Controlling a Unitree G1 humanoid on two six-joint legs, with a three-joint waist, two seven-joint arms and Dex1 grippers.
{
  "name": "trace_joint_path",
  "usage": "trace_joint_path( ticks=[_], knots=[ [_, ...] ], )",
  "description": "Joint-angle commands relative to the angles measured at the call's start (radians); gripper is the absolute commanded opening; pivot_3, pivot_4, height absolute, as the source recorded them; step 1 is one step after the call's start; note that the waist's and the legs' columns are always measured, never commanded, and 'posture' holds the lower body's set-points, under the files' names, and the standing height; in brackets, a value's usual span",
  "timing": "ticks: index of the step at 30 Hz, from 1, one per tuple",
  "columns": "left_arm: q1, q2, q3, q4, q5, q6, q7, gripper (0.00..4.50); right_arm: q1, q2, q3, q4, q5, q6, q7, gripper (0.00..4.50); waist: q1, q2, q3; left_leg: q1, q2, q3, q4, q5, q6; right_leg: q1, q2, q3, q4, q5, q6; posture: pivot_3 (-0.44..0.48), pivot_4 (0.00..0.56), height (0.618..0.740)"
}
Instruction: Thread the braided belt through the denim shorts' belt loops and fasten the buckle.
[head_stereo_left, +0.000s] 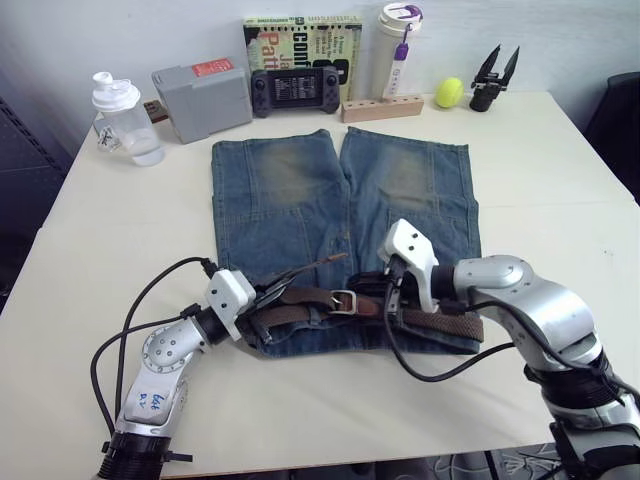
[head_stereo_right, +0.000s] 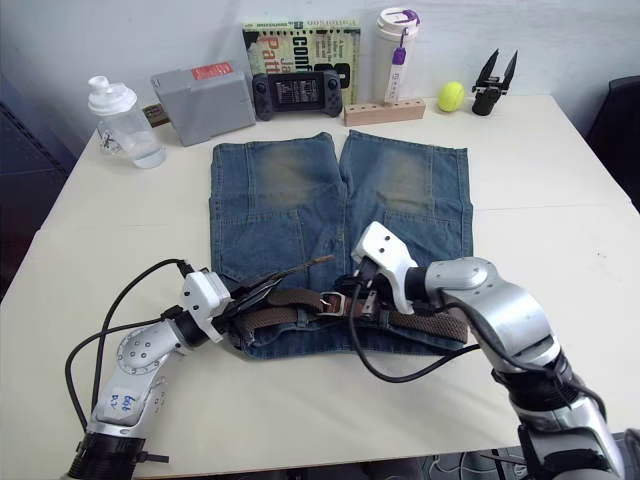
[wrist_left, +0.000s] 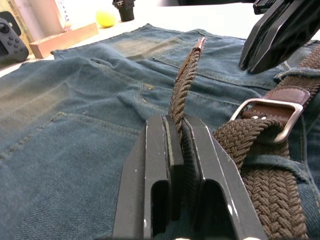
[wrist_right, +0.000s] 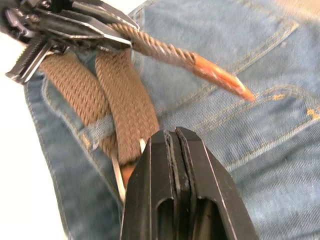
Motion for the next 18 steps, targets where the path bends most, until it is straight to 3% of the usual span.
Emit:
trace_joint_path(
  ticks=[1, 18],
  knots=[
    [0.002, 0.006, 0.001, -0.021, 0.005, -0.023, -0.003, 0.0, -0.035, -0.014, 0.046, 0.082, -0.023, -0.085, 0.086, 0.08, 0.0, 0.0, 0.0, 0.0, 0.0, 0.0, 0.0, 0.0, 0.0, 0.0, 0.0, 0.0, 0.0, 0.0, 0.0, 0.0, 0.15, 0.722],
    [0.027, 0.003, -0.002, -0.052, 0.016, -0.024, 0.025, 0.0, -0.083, 0.038, 0.152, 0.192, -0.094, -0.171, 0.179, 0.08, 0.0, 0.0, 0.0, 0.0, 0.0, 0.0, 0.0, 0.0, 0.0, 0.0, 0.0, 0.0, 0.0, 0.0, 0.0, 0.0, 0.15, 0.722]
  ],
)
